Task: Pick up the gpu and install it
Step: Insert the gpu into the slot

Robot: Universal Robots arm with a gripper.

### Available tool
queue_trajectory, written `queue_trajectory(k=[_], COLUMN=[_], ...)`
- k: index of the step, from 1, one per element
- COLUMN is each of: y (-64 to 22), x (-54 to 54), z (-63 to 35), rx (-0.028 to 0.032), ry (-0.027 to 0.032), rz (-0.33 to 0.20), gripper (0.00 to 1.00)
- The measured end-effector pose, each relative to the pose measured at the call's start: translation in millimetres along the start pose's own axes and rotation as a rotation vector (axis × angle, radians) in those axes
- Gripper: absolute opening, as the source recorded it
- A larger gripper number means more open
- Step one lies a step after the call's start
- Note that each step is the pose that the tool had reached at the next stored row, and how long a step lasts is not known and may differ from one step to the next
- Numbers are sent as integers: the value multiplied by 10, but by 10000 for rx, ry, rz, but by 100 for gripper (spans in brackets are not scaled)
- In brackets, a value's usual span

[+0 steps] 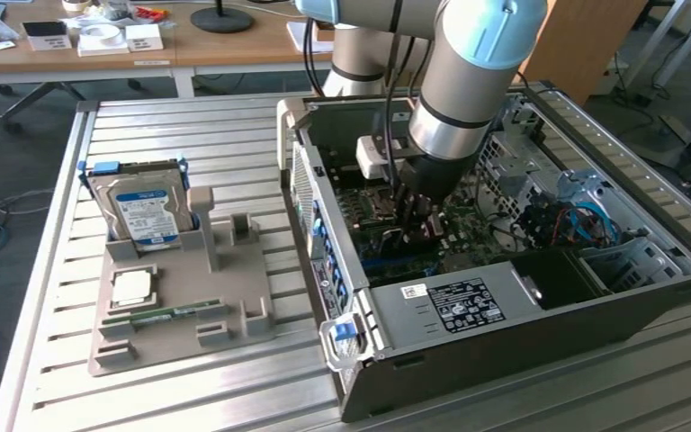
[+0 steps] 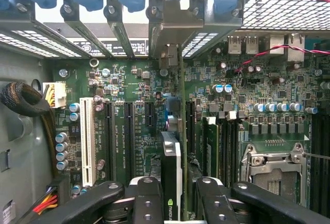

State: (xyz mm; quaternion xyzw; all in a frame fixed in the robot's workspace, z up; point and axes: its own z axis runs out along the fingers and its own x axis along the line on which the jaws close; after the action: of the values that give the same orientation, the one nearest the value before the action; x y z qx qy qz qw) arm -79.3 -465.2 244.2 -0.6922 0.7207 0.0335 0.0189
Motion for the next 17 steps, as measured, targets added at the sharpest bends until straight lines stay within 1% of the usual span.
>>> queue_trajectory(k=[9,10,12,17], y=[0,0,0,0], x=[0,1,1,0], z=[0,-2,-2,0], rx=[0,-2,-1,0], ry=[0,9,5,0], rz=[0,0,0,-1], gripper=[31,31,28,28])
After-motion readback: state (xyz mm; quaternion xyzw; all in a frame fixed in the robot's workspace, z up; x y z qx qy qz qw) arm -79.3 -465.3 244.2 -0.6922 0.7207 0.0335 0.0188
